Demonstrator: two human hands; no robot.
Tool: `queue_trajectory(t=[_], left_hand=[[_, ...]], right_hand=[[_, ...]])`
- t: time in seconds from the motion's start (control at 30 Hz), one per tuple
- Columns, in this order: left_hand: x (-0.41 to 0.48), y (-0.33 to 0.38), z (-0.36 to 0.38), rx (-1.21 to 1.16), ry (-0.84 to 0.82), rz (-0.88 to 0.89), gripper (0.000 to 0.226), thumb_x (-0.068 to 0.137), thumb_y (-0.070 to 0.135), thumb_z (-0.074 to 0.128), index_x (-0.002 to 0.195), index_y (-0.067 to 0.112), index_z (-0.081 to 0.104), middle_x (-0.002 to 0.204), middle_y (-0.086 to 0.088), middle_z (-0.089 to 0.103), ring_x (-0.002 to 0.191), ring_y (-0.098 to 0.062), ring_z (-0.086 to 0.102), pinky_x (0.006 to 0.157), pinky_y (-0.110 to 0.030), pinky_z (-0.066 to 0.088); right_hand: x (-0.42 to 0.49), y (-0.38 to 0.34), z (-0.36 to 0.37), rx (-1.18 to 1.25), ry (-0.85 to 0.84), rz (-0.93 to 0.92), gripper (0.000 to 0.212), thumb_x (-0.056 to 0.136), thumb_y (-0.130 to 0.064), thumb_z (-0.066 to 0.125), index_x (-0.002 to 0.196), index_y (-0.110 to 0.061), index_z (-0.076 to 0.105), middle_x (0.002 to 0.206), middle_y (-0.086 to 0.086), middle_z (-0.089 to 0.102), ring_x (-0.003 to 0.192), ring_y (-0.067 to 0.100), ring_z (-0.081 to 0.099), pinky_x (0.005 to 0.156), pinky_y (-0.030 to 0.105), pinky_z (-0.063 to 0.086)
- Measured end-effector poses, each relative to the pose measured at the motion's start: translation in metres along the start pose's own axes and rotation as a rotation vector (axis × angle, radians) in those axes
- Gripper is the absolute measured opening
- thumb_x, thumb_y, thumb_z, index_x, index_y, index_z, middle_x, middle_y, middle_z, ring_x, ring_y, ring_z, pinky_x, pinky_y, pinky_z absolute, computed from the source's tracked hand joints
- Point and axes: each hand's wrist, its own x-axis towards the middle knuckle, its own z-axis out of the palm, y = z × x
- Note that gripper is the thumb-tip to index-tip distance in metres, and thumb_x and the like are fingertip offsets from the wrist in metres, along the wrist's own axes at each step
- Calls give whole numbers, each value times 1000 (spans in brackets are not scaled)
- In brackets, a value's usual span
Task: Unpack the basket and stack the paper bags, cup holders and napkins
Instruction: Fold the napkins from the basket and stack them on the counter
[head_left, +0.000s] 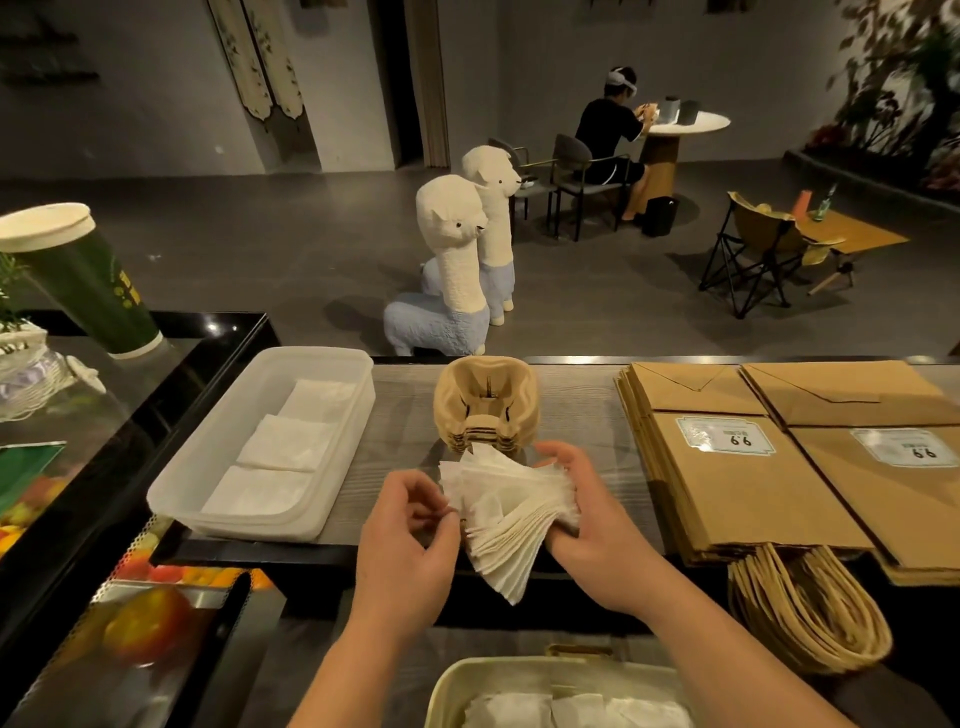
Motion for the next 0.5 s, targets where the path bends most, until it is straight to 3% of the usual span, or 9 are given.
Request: queue_trajectory(t=[0.1,0.27,0.4,0.5], left_hand=[[-4,-2,1,-53,12,-67,28,85,-2,74,91,19,58,86,8,66,75,-13,66,69,-25,57],[0,3,-1,-96,-167,-87,38,86,4,76,92,39,62,93,11,70,74,-15,68,72,-31,57],[10,15,-1,-106,-270,-47,29,84,12,73,96,38,66,93,4,70,66,-12,59,65,-27,51],[13,26,7,61,-284,24,17,88,30,73,99,40,65,88,19,67,65,-1,56,62,-18,46]], right_hand=[[1,2,2,-7,18,15,72,93,-9,67,133,-57,32,123,-15,58,109,3,61,102,32,51],[4,5,0,35,27,-4,70,91,-5,68,135,-50,36,116,-17,61,106,8,65,99,35,53],[3,5,0,42,41,-19,74,90,-4,71,131,-54,37,112,-21,61,103,8,65,96,33,55],[1,4,0,26,43,-36,73,90,-7,73,129,-58,38,113,-19,61,101,8,65,92,31,55]])
